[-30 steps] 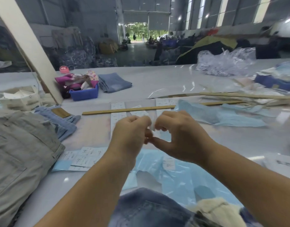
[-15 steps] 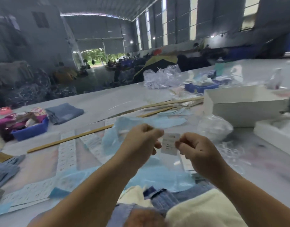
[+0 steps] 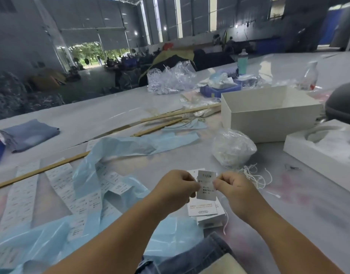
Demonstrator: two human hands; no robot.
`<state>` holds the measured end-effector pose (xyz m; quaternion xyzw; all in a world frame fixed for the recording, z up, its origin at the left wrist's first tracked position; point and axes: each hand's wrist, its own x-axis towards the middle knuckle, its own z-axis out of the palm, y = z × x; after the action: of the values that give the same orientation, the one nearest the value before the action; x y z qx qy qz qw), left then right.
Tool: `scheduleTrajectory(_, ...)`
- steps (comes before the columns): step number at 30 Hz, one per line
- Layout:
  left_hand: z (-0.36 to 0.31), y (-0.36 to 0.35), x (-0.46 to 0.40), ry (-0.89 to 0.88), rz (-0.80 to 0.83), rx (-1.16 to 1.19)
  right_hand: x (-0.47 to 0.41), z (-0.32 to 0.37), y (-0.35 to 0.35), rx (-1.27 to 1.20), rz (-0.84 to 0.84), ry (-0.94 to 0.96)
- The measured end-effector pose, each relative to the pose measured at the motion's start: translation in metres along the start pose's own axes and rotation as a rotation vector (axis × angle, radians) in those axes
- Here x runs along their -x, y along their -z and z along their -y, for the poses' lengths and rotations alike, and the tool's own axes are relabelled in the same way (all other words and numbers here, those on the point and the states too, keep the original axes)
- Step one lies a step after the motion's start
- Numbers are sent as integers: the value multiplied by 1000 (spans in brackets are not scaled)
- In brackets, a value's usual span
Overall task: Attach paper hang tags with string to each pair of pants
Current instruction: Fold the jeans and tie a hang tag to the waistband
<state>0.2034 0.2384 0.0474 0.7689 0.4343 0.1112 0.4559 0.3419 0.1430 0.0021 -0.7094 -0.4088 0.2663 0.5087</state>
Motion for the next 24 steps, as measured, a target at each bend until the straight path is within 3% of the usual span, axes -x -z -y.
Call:
scheduleTrajectory(8, 35, -18, -39, 149, -57, 130, -20, -29, -28, 242, -253, 13)
scheduleTrajectory(19, 51, -34, -48, 169, -105, 204, -22, -43, -29, 243, -246, -25)
scheduleTrajectory(24, 56, -38, -51, 131, -150, 30, -20, -46, -32, 300, -236, 9)
